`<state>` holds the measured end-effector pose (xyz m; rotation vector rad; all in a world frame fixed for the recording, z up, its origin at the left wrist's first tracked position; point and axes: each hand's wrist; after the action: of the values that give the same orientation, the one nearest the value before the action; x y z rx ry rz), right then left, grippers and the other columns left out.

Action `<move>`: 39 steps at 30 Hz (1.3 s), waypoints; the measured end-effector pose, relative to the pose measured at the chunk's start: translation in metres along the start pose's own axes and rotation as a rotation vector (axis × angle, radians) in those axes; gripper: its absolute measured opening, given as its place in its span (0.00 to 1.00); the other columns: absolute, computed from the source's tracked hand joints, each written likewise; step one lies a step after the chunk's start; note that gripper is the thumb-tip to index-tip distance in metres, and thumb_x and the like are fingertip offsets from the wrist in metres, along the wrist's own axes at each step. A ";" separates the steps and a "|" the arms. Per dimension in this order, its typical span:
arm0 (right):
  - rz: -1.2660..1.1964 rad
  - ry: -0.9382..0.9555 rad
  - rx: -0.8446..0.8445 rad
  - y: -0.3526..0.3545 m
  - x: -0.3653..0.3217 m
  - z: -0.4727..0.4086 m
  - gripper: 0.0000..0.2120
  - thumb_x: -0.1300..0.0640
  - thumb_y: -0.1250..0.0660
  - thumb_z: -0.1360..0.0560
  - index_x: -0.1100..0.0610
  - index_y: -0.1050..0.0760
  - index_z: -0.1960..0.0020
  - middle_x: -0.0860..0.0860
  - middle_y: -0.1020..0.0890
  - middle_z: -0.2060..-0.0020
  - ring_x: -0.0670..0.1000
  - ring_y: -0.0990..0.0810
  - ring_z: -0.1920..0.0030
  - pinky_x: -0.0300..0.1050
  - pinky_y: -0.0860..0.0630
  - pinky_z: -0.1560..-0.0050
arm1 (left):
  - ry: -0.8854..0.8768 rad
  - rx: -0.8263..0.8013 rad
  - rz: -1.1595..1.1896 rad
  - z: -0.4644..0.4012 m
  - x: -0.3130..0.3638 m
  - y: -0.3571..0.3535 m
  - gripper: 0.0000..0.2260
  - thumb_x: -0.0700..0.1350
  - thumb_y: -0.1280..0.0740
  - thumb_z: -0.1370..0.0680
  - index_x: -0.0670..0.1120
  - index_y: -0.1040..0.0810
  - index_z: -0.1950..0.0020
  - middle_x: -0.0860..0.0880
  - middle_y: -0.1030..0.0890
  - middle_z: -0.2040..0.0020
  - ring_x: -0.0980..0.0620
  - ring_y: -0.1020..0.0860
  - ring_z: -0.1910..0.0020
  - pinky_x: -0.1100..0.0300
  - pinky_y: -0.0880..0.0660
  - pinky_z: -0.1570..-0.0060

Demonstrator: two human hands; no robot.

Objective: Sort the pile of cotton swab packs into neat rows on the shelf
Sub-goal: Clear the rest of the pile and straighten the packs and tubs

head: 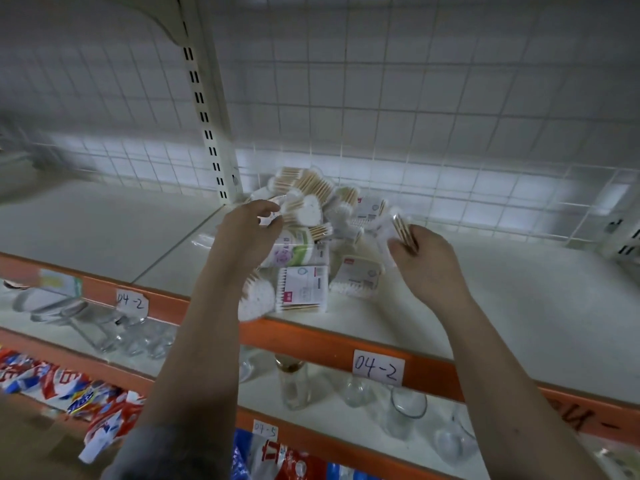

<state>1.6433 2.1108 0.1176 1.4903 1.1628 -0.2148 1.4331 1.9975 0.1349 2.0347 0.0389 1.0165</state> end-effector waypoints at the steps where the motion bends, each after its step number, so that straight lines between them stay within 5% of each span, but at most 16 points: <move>1: -0.037 -0.010 0.026 0.000 -0.001 0.003 0.15 0.55 0.40 0.22 0.57 0.37 0.66 0.50 0.32 0.72 0.47 0.34 0.72 0.36 0.37 0.72 | 0.000 -0.044 -0.004 0.000 -0.002 0.001 0.14 0.49 0.35 0.23 0.50 0.24 0.37 0.50 0.22 0.39 0.50 0.24 0.42 0.59 0.31 0.45; 4: -0.139 -0.050 0.079 -0.002 -0.006 0.013 0.18 0.54 0.39 0.22 0.57 0.39 0.67 0.51 0.35 0.72 0.48 0.37 0.72 0.37 0.42 0.72 | -0.010 -0.148 -0.015 0.001 -0.009 0.004 0.20 0.53 0.33 0.24 0.49 0.28 0.33 0.48 0.25 0.36 0.47 0.24 0.42 0.53 0.28 0.44; 7: -0.252 -0.109 0.122 -0.008 -0.010 0.024 0.18 0.54 0.39 0.22 0.57 0.39 0.67 0.50 0.36 0.73 0.48 0.39 0.73 0.41 0.43 0.71 | -0.016 -0.231 -0.010 0.001 -0.018 0.005 0.24 0.54 0.31 0.26 0.51 0.30 0.32 0.47 0.26 0.36 0.49 0.24 0.48 0.57 0.30 0.51; 11: -0.328 -0.180 0.173 -0.013 -0.017 0.039 0.19 0.54 0.38 0.22 0.57 0.40 0.68 0.49 0.38 0.74 0.47 0.40 0.73 0.36 0.44 0.74 | -0.029 -0.317 0.019 0.001 -0.031 0.008 0.32 0.54 0.25 0.31 0.52 0.32 0.31 0.47 0.26 0.37 0.49 0.25 0.43 0.49 0.27 0.43; 13: -0.372 -0.229 0.184 -0.015 -0.019 0.046 0.19 0.53 0.38 0.22 0.64 0.35 0.66 0.54 0.34 0.72 0.49 0.36 0.70 0.38 0.39 0.70 | -0.059 -0.313 0.026 0.001 -0.035 0.008 0.31 0.53 0.24 0.32 0.53 0.30 0.32 0.48 0.25 0.38 0.48 0.25 0.43 0.47 0.26 0.42; 16: -0.456 -0.293 0.214 -0.017 -0.019 0.056 0.21 0.50 0.37 0.23 0.71 0.27 0.54 0.67 0.23 0.61 0.59 0.23 0.62 0.54 0.23 0.57 | -0.141 -0.260 0.052 0.000 -0.032 0.006 0.27 0.50 0.23 0.33 0.54 0.27 0.36 0.50 0.26 0.40 0.53 0.26 0.48 0.60 0.27 0.53; 19: -0.591 -0.393 0.259 -0.013 -0.021 0.071 0.13 0.52 0.38 0.22 0.62 0.23 0.54 0.65 0.21 0.51 0.60 0.18 0.51 0.51 0.18 0.56 | -0.236 -0.255 0.119 0.003 -0.020 0.005 0.27 0.49 0.23 0.33 0.55 0.25 0.37 0.50 0.27 0.39 0.52 0.24 0.49 0.59 0.26 0.55; 23: -0.682 -0.465 0.345 -0.003 -0.017 0.091 0.08 0.54 0.39 0.21 0.52 0.25 0.57 0.51 0.18 0.58 0.49 0.18 0.58 0.43 0.18 0.62 | -0.318 -0.295 0.204 0.012 0.001 -0.001 0.26 0.49 0.24 0.31 0.55 0.27 0.34 0.54 0.31 0.39 0.54 0.27 0.47 0.60 0.30 0.48; 27: -0.618 -0.501 0.414 0.018 -0.007 0.112 0.05 0.56 0.36 0.23 0.56 0.23 0.52 0.53 0.17 0.58 0.52 0.17 0.58 0.47 0.19 0.59 | -0.365 -0.366 0.259 0.022 0.022 -0.018 0.27 0.49 0.24 0.31 0.55 0.28 0.34 0.55 0.32 0.42 0.55 0.29 0.46 0.60 0.30 0.47; 32: -0.522 -0.547 0.493 0.052 0.011 0.143 0.04 0.61 0.32 0.30 0.53 0.22 0.59 0.51 0.16 0.60 0.55 0.16 0.55 0.57 0.20 0.49 | -0.428 -0.447 0.290 0.042 0.059 -0.048 0.28 0.51 0.24 0.32 0.56 0.29 0.34 0.56 0.30 0.39 0.54 0.28 0.44 0.58 0.28 0.47; 39: -0.429 -0.636 0.582 0.111 0.055 0.188 0.16 0.56 0.33 0.33 0.59 0.22 0.46 0.53 0.16 0.55 0.53 0.16 0.55 0.57 0.19 0.51 | -0.484 -0.515 0.366 0.087 0.123 -0.090 0.29 0.50 0.23 0.33 0.55 0.28 0.35 0.52 0.27 0.39 0.47 0.25 0.43 0.52 0.27 0.42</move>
<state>1.8386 2.0024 0.0938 1.4628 0.9051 -1.3128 1.6026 2.0425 0.1238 1.7761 -0.7932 0.6258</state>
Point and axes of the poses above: each hand's wrist, its own z-axis away from the middle knuckle, its own y-axis out of the back of the hand, x = y × z
